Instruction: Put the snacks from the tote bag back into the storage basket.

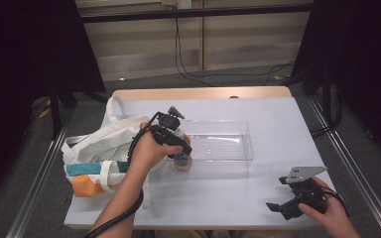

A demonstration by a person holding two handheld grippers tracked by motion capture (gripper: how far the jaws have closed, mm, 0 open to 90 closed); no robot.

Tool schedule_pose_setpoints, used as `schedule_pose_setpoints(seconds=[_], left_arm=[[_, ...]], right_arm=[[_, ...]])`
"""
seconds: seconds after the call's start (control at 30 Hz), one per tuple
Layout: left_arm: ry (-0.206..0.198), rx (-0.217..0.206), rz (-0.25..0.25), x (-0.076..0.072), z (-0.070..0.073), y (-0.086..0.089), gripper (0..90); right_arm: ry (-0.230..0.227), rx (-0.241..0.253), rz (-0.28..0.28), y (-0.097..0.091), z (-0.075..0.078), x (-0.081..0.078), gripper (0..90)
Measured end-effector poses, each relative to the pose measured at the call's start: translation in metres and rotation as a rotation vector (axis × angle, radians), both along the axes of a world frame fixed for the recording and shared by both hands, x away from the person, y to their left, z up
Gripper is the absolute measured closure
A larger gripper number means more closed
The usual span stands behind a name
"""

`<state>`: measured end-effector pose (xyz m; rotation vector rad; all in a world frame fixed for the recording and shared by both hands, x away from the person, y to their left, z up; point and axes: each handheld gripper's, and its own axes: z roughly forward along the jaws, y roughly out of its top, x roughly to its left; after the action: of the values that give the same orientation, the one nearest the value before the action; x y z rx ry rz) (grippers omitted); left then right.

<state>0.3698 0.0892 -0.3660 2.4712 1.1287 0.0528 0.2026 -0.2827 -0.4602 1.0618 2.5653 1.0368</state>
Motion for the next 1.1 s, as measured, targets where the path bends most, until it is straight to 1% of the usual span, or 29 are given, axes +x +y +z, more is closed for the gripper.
schedule_pose_setpoints(seconds=[0.03, 0.07, 0.1, 0.13, 0.17, 0.2, 0.3, 0.33, 0.37, 0.4, 0.53, 0.6, 0.63, 0.67, 0.73, 0.77, 0.8, 0.87, 0.9, 0.93, 0.97, 1.0, 1.03, 1.1], left_arm=[[0.001, -0.013, 0.01, -0.001, 0.0, 0.001, 12.9], [-0.003, -0.01, 0.013, -0.001, 0.0, 0.002, 12.8], [-0.001, -0.009, 0.003, -0.001, 0.0, 0.004, 12.8], [0.002, -0.012, 0.012, -0.002, 0.0, 0.005, 12.7], [-0.005, -0.027, 0.018, -0.003, -0.001, 0.005, 12.5], [-0.004, -0.014, 0.009, -0.004, 0.0, 0.006, 12.4], [-0.014, -0.024, 0.009, -0.007, -0.001, 0.007, 12.2], [-0.013, -0.012, 0.002, -0.008, -0.001, 0.009, 12.1], [-0.016, -0.025, 0.01, -0.009, -0.002, 0.009, 12.0], [-0.017, -0.022, 0.013, -0.01, -0.002, 0.01, 12.0], [-0.028, -0.035, 0.019, -0.014, -0.004, 0.013, 11.7], [-0.034, -0.037, 0.01, -0.015, -0.004, 0.015, 11.6], [-0.038, -0.043, 0.018, -0.016, -0.004, 0.016, 11.5], [-0.045, -0.043, 0.007, -0.017, -0.004, 0.017, 11.4], [-0.047, -0.055, 0.023, -0.021, -0.006, 0.018, 10.7], [-0.051, -0.049, 0.007, -0.022, -0.007, 0.02, 10.1], [-0.054, -0.058, 0.02, -0.024, -0.008, 0.02, 9.7], [-0.058, -0.067, 0.015, -0.026, -0.01, 0.02, 8.5], [-0.058, -0.07, 0.022, -0.028, -0.011, 0.02, 8.0], [-0.063, -0.064, 0.014, -0.029, -0.01, 0.021, 7.8], [-0.067, -0.068, 0.02, -0.031, -0.01, 0.021, 7.5], [-0.08, -0.061, 0.01, -0.032, -0.01, 0.022, 7.2], [-0.089, -0.063, 0.012, -0.034, -0.01, 0.023, 7.1], [-0.109, -0.075, 0.021, -0.04, -0.009, 0.024, 6.8]], right_arm=[[0.001, 0.001, 0.0, 0.0, 0.0, 0.0, 1.8], [0.0, 0.0, 0.0, 0.0, 0.0, 0.0, 1.8], [0.001, 0.0, -0.001, 0.0, 0.0, 0.0, 1.8], [0.002, 0.0, -0.002, 0.0, 0.0, 0.0, 1.8], [0.0, 0.0, -0.002, 0.0, 0.0, 0.0, 1.8], [0.001, 0.001, -0.002, 0.0, 0.0, 0.0, 1.8], [0.002, 0.0, -0.003, 0.0, 0.0, 0.0, 1.8], [0.002, 0.001, -0.003, 0.0, 0.0, 0.0, 1.8], [0.0, 0.001, 0.001, 0.0, 0.0, 0.0, 1.8], [0.0, 0.001, 0.001, 0.0, 0.0, 0.0, 1.8], [0.001, -0.004, -0.003, -0.001, 0.0, 0.0, 1.8], [0.001, 0.0, -0.001, 0.0, 0.0, 0.0, 1.8], [0.002, 0.0, -0.001, 0.0, 0.0, 0.0, 1.8], [0.008, 0.0, -0.003, 0.0, 0.0, 0.0, 1.8], [0.006, 0.0, 0.0, 0.0, 0.0, 0.0, 1.8], [0.002, -0.005, -0.002, 0.0, 0.0, 0.0, 1.8], [0.006, -0.003, -0.003, 0.0, 0.0, 0.0, 1.8], [0.005, -0.006, -0.004, 0.0, 0.0, 0.0, 1.8], [0.005, -0.005, -0.003, 0.0, 0.0, 0.0, 1.8], [0.009, -0.005, -0.002, 0.0, 0.0, 0.0, 1.8], [0.005, -0.003, -0.002, 0.001, -0.001, 0.0, 1.8], [0.005, -0.003, -0.002, 0.001, -0.001, 0.0, 1.8], [0.006, 0.003, 0.002, 0.001, -0.001, 0.0, 1.8], [0.006, -0.004, -0.002, 0.0, -0.001, 0.0, 1.8]])
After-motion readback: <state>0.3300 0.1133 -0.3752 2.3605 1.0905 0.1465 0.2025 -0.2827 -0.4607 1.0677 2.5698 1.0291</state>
